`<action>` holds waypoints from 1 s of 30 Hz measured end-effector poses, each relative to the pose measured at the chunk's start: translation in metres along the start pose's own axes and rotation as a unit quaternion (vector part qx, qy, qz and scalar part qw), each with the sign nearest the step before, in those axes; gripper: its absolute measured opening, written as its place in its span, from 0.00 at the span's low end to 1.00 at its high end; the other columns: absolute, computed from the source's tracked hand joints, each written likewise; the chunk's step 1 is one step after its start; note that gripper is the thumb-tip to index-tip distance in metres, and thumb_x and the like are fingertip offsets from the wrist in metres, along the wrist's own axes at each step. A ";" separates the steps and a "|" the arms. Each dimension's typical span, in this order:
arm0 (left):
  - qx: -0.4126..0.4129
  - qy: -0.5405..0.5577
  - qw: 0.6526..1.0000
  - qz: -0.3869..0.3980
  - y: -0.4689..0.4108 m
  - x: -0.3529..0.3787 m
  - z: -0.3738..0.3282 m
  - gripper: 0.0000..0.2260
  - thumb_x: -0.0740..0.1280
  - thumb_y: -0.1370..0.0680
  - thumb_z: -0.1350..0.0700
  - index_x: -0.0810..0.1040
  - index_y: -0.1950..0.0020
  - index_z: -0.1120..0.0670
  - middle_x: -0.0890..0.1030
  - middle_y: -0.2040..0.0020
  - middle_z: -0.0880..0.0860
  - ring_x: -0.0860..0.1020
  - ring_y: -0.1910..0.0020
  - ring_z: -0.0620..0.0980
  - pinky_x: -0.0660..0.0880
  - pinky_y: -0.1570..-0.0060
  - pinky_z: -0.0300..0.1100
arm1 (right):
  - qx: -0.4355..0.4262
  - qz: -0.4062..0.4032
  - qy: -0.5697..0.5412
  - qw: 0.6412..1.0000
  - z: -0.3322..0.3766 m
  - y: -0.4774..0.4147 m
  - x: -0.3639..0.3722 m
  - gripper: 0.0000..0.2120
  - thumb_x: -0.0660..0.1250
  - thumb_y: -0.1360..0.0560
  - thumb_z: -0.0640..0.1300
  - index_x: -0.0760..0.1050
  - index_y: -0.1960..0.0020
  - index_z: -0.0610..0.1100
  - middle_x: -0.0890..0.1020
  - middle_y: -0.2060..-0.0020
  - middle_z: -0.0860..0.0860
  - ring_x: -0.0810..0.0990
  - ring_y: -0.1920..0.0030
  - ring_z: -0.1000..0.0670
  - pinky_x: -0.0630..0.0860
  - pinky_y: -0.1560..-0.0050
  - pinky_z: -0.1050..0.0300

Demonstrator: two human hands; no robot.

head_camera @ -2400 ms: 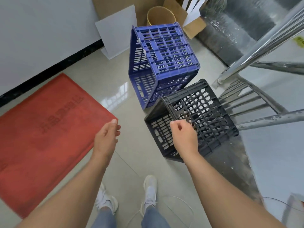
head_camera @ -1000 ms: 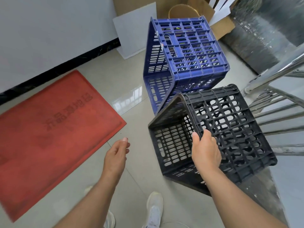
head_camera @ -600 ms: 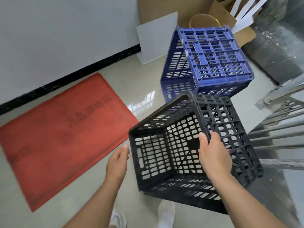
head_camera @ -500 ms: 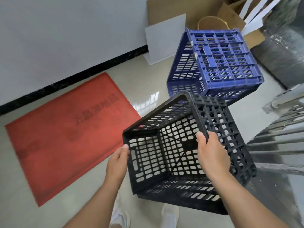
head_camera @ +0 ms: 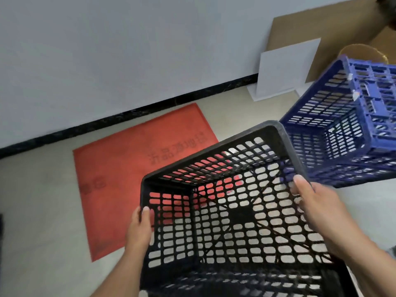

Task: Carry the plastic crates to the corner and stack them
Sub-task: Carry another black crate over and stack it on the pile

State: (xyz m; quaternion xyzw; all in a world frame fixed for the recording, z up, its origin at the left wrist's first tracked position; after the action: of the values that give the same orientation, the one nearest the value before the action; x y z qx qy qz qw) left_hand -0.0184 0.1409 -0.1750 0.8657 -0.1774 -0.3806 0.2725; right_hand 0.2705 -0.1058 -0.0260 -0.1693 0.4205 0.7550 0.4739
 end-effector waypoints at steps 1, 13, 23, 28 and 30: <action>-0.017 -0.005 1.000 -0.014 -0.014 -0.005 0.010 0.24 0.54 0.18 0.46 0.62 0.24 0.53 0.67 0.25 0.57 0.65 0.27 0.60 0.61 0.31 0.55 | 0.002 0.007 -0.014 1.000 0.003 -0.004 0.010 0.22 0.56 0.22 0.59 0.78 0.55 0.43 0.77 0.66 0.50 0.73 0.64 0.47 0.68 0.62 0.53; -0.173 0.182 0.966 -0.058 -0.144 -0.028 0.106 0.21 0.60 0.20 0.47 0.75 0.36 0.61 0.80 0.42 0.65 0.78 0.44 0.66 0.73 0.40 0.61 | -0.003 0.085 -0.154 0.984 0.042 -0.071 0.085 0.20 0.58 0.22 0.58 0.77 0.56 0.43 0.65 0.78 0.54 0.61 0.78 0.53 0.56 0.74 0.61; -0.084 0.148 0.972 -0.164 -0.160 -0.118 0.043 0.18 0.61 0.21 0.47 0.78 0.45 0.61 0.81 0.49 0.63 0.80 0.51 0.63 0.77 0.49 0.55 | 0.002 0.117 -0.169 0.979 0.083 -0.106 0.137 0.19 0.55 0.21 0.58 0.74 0.57 0.44 0.67 0.81 0.55 0.62 0.82 0.55 0.59 0.79 0.62; -0.089 0.173 0.967 -0.167 -0.173 -0.155 0.031 0.16 0.60 0.20 0.49 0.78 0.48 0.61 0.81 0.54 0.60 0.78 0.58 0.60 0.72 0.63 0.46 | -0.030 0.101 -0.110 0.988 0.115 -0.124 0.172 0.20 0.52 0.19 0.54 0.74 0.52 0.41 0.73 0.71 0.47 0.69 0.76 0.49 0.67 0.74 0.58; -0.089 0.174 0.964 -0.179 -0.175 -0.166 0.023 0.16 0.60 0.20 0.49 0.78 0.46 0.61 0.81 0.54 0.60 0.78 0.58 0.59 0.72 0.63 0.46 | -0.036 0.094 -0.083 0.991 0.123 -0.133 0.186 0.19 0.51 0.19 0.53 0.73 0.49 0.40 0.77 0.67 0.43 0.73 0.71 0.46 0.70 0.71 0.56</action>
State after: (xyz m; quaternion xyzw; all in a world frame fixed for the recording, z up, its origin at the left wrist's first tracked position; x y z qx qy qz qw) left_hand -0.1261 0.3563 -0.2008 0.9084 0.0650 -0.2810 0.3028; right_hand 0.3104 0.1248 -0.1378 -0.0826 0.3666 0.8222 0.4275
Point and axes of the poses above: each hand's wrist, its own y-axis away from the middle knuckle, its own x-axis out of the palm, z = x × y, the point moved 5 cm from there along -y, towards the middle knuckle
